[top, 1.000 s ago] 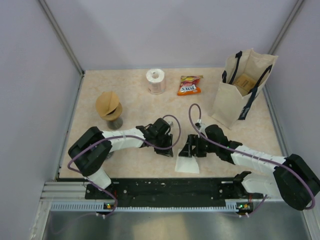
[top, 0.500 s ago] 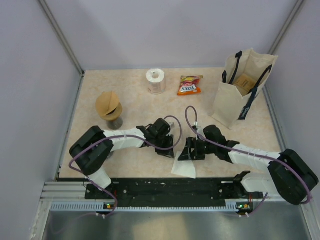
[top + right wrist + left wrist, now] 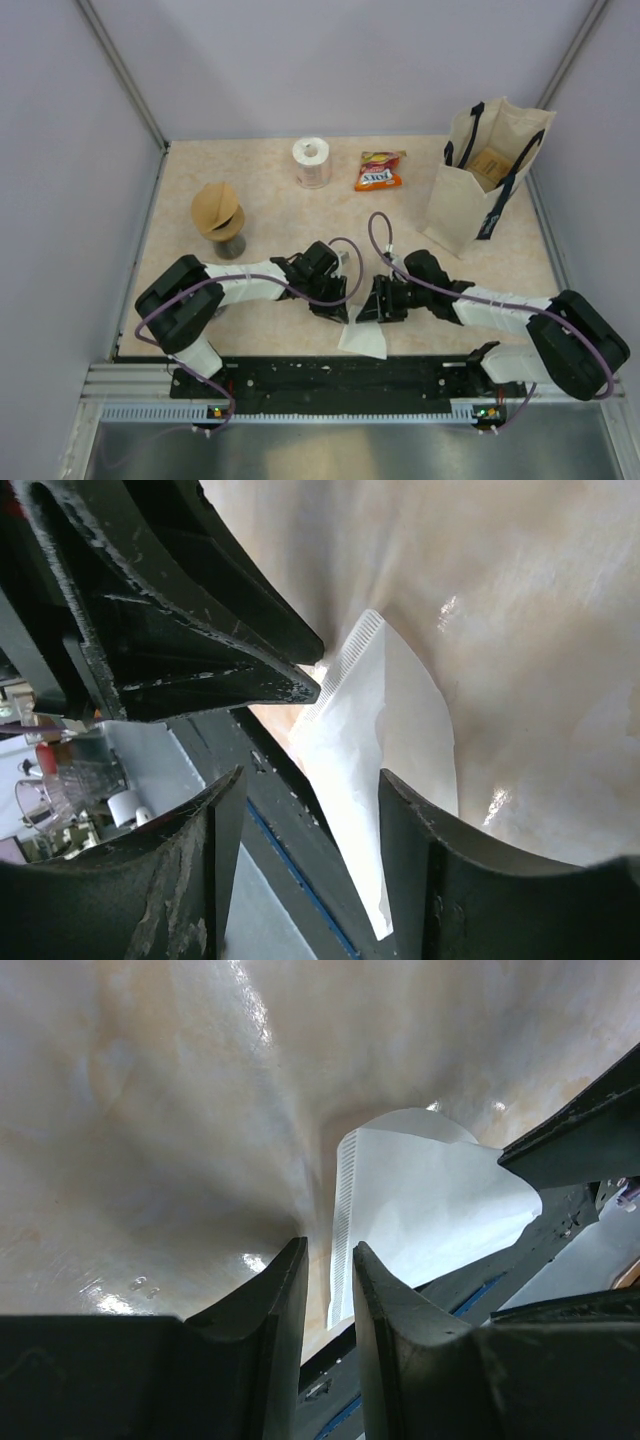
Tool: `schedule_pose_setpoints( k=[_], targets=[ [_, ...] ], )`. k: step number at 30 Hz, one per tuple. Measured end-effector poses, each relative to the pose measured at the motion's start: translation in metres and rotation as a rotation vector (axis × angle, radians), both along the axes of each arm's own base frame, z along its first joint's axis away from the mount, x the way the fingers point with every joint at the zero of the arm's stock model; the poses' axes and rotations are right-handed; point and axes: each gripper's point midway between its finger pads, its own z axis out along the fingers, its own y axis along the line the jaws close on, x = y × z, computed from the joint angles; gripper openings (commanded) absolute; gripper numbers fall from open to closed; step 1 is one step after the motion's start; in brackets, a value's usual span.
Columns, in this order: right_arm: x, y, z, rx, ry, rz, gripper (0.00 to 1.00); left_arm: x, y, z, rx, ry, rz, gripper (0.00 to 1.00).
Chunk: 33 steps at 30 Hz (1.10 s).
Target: Place the coffee filter in the dripper
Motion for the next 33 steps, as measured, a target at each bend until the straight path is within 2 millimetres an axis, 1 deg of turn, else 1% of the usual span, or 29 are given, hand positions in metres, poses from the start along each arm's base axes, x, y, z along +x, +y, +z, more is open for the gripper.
schedule_pose_setpoints(
  k=[2,5,7,10,13,15,16,18,19,20,24,25,27,28,30,33],
  targets=[
    [-0.001,0.000,-0.003,-0.003,0.015,0.000,0.37,0.000,0.000,0.000,-0.001,0.000,0.000,0.30],
    [-0.002,0.002,-0.010,-0.010,0.040,0.000,0.12,0.000,0.000,0.000,-0.001,0.001,-0.001,0.30],
    [-0.004,0.004,-0.014,-0.015,0.058,0.007,0.00,0.000,0.000,0.000,-0.004,0.000,-0.001,0.30],
    [-0.006,0.006,-0.017,-0.021,0.067,0.012,0.00,0.000,0.000,0.000,-0.004,0.000,-0.001,0.30],
    [-0.003,0.004,-0.017,-0.034,0.037,0.023,0.00,0.001,0.000,0.001,-0.004,-0.006,0.003,0.31],
    [0.001,0.003,-0.013,-0.056,-0.016,0.041,0.00,0.002,0.002,0.005,-0.003,-0.017,0.012,0.34],
    [0.005,0.003,-0.008,-0.060,-0.058,0.053,0.00,0.003,0.003,0.009,-0.005,-0.028,0.018,0.36],
    [0.016,0.003,0.006,-0.070,-0.165,0.080,0.00,0.009,0.007,0.024,-0.020,-0.070,0.039,0.42],
    [0.023,0.005,0.018,-0.064,-0.242,0.097,0.00,0.012,0.009,0.033,-0.028,-0.091,0.050,0.45],
    [0.030,0.006,0.031,-0.053,-0.322,0.116,0.00,0.018,0.012,0.044,-0.041,-0.122,0.070,0.51],
    [0.054,0.010,0.089,-0.016,-0.722,0.221,0.00,0.042,0.029,0.101,-0.118,-0.264,0.163,0.66],
    [0.058,0.009,0.101,-0.018,-0.832,0.259,0.00,0.046,0.033,0.115,-0.137,-0.299,0.186,0.69],
    [0.061,0.007,0.118,-0.027,-1.030,0.348,0.00,0.052,0.043,0.141,-0.173,-0.366,0.226,0.76],
    [0.060,0.006,0.124,-0.036,-1.132,0.409,0.00,0.052,0.048,0.153,-0.191,-0.400,0.240,0.80],
    [0.055,0.004,0.129,-0.055,-1.296,0.544,0.00,0.048,0.056,0.173,-0.224,-0.449,0.259,0.87],
    [0.048,0.004,0.132,-0.088,-1.464,0.752,0.00,0.043,0.067,0.196,-0.259,-0.495,0.282,0.99]
  ],
)
